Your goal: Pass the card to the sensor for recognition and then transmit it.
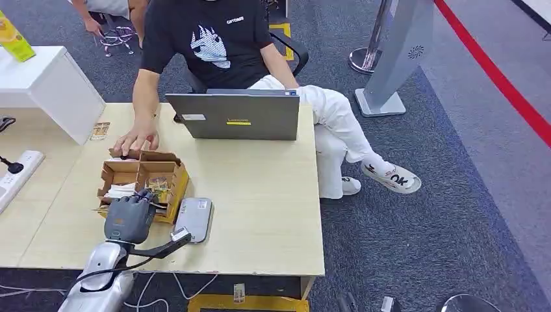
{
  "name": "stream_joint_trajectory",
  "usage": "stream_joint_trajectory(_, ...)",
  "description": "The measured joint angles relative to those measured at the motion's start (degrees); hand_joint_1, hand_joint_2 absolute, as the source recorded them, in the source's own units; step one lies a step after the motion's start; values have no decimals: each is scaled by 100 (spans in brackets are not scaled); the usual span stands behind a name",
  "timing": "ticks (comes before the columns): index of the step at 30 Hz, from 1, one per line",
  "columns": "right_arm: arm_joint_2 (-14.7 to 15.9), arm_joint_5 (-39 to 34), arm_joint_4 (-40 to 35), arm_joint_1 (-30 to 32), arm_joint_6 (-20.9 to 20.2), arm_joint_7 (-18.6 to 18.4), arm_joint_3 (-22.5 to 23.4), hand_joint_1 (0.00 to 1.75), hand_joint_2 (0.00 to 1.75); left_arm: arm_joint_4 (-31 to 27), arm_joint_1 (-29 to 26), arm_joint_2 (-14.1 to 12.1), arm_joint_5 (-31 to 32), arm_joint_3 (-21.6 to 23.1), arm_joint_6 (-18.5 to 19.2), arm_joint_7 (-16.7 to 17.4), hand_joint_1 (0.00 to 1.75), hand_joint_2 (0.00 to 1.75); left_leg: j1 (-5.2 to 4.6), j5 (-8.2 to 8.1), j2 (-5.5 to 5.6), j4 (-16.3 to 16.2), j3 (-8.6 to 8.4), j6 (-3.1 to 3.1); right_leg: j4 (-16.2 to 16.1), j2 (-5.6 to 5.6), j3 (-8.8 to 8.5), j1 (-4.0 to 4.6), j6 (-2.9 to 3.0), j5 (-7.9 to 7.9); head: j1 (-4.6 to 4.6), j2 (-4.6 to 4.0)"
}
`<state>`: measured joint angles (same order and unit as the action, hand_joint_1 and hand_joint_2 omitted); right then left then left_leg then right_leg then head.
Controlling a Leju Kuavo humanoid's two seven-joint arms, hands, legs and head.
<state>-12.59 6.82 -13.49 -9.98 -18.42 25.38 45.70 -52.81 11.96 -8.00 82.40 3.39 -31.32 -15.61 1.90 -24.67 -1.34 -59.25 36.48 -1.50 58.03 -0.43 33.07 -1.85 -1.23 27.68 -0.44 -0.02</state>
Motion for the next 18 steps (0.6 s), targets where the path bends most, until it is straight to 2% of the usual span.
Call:
stream_joint_trajectory(9,0,0,0,0,0,0,0,0,175,0,0,0,0,0,0,0,175,175,0,0,0,0,0,0,0,0,0,0,0,0,0,0)
stream_joint_trajectory(11,2,6,0,2,2,7,0,0,175,-30,5,-2,-132,-15,-162,-128,175,175,1,2,0,-2,-5,-1,0,1,8,0,1,-1,0,0)
stream_joint_trajectory(12,2,22,0,7,2,15,0,0,175,-292,1,-31,-300,-50,-76,-177,175,175,5,5,-2,-4,4,-1,0,3,22,3,4,-3,-2,0)
stream_joint_trajectory(15,28,33,0,16,2,37,0,0,175,-1421,370,-205,-544,-122,899,-70,175,175,12,22,18,-3,31,-1,3,-21,16,12,0,-9,20,0)
stream_joint_trajectory(18,31,39,0,22,0,42,0,0,175,-1937,537,-302,-544,-207,1038,-33,175,175,8,20,9,-1,13,-3,4,-7,10,8,3,-11,4,0)
